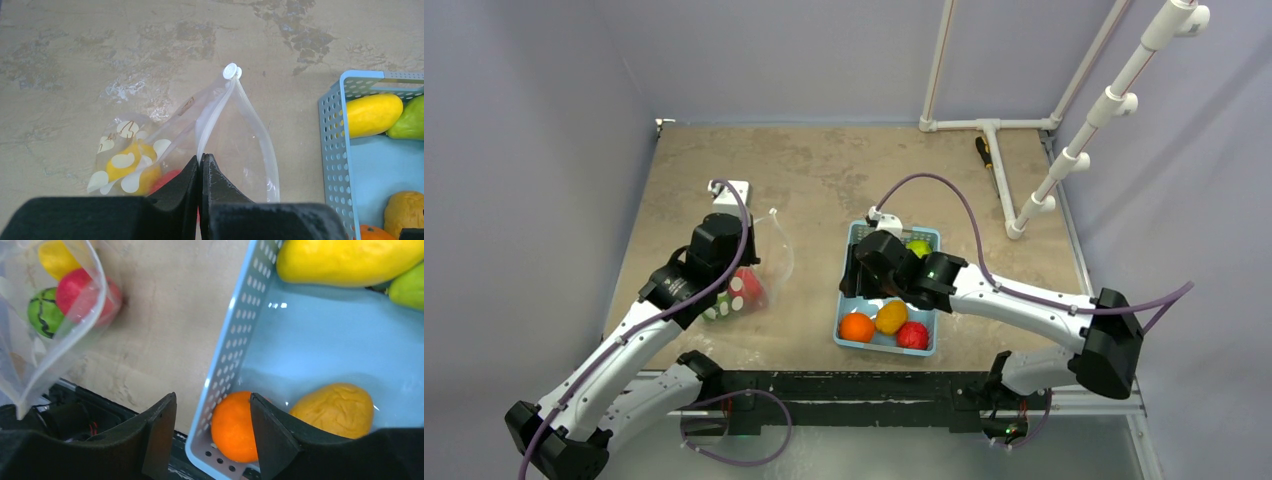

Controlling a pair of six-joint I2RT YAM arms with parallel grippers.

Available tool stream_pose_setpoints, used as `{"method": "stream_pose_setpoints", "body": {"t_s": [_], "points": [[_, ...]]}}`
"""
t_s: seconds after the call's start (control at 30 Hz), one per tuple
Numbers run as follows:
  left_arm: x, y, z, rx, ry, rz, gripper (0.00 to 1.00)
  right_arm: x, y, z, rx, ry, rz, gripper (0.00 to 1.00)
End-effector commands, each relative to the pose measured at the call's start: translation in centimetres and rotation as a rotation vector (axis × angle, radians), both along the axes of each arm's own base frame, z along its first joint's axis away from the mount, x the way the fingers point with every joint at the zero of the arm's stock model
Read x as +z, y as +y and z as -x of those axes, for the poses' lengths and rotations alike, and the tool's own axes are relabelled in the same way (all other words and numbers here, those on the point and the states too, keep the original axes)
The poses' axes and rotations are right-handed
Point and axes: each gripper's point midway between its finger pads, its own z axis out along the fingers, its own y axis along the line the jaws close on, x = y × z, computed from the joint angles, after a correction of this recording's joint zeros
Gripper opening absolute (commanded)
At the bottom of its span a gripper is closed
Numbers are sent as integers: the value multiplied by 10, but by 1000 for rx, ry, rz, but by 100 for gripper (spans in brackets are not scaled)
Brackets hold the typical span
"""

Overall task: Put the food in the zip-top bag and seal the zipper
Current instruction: Pick up the fake fruit from the bin.

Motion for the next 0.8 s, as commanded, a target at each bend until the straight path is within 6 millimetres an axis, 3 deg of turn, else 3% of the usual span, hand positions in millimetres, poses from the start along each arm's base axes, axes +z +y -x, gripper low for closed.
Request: {"method": "stream_pose_setpoints", "body": {"t_s": [0.0, 0.2, 0.77], "points": [[9, -4, -4, -3, -34, 28, 0, -7, -13, 16, 9, 54, 2, 59], [8, -4, -4, -4, -34, 28, 0, -28, -20, 27, 30, 105, 39, 62], [10, -3, -5, -3, -40, 19, 0, -63, -19, 49, 119, 180, 103, 69]]}}
